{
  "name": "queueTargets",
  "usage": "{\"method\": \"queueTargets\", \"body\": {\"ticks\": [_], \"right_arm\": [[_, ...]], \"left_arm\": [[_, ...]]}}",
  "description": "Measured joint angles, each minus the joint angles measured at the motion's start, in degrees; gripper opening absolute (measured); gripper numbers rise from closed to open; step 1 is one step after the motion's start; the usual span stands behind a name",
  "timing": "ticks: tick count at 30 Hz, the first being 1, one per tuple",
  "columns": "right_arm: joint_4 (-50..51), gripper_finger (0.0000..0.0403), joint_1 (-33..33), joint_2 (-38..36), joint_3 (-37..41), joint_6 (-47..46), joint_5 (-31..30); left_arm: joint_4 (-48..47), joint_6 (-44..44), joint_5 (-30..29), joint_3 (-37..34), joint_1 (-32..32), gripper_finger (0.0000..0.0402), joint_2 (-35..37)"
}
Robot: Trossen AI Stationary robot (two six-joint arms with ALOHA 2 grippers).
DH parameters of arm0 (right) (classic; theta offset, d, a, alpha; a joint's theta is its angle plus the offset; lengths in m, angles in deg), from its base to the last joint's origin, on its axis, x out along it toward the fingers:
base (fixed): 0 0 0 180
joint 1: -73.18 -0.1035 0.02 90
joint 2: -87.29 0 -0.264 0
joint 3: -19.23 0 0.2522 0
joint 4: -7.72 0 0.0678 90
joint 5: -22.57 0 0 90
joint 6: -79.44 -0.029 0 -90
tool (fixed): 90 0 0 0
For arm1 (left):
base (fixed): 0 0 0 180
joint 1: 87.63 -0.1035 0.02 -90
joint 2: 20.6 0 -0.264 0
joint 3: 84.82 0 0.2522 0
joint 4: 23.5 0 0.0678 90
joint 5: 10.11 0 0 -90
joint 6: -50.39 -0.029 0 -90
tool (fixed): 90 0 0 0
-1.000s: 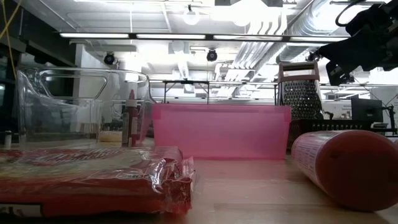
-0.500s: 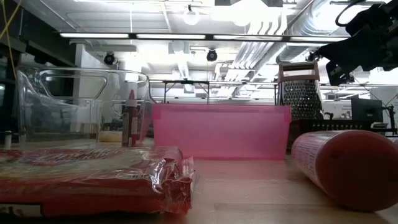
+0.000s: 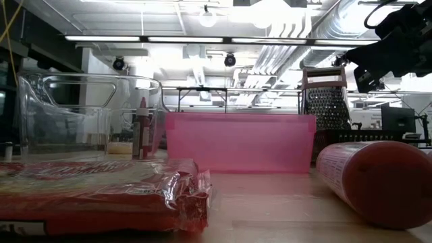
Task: Pick & Place Food Item
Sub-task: Put the bottom red food coloring bottle into the transparent bin
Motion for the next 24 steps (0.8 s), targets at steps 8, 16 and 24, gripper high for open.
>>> {"method": "queueTargets", "body": {"ticks": [8, 16, 24], "right_arm": [[0.0, 0.0002, 0.0, 0.0, -0.01, 0.0, -0.01], [0.0, 0.0002, 0.0, 0.01, -0.01, -0.01, 0.0], [0.0, 0.0002, 0.0, 0.01, -0.01, 0.01, 0.0]], "left_arm": [[-4.86, -3.23, 0.76, 1.14, -10.47, 0.0111, 6.06], [-8.65, -12.99, 1.97, 5.43, -22.42, 0.0111, 5.53], [-8.97, -22.98, 3.65, 6.16, -34.45, 0.0111, -0.12]]}}
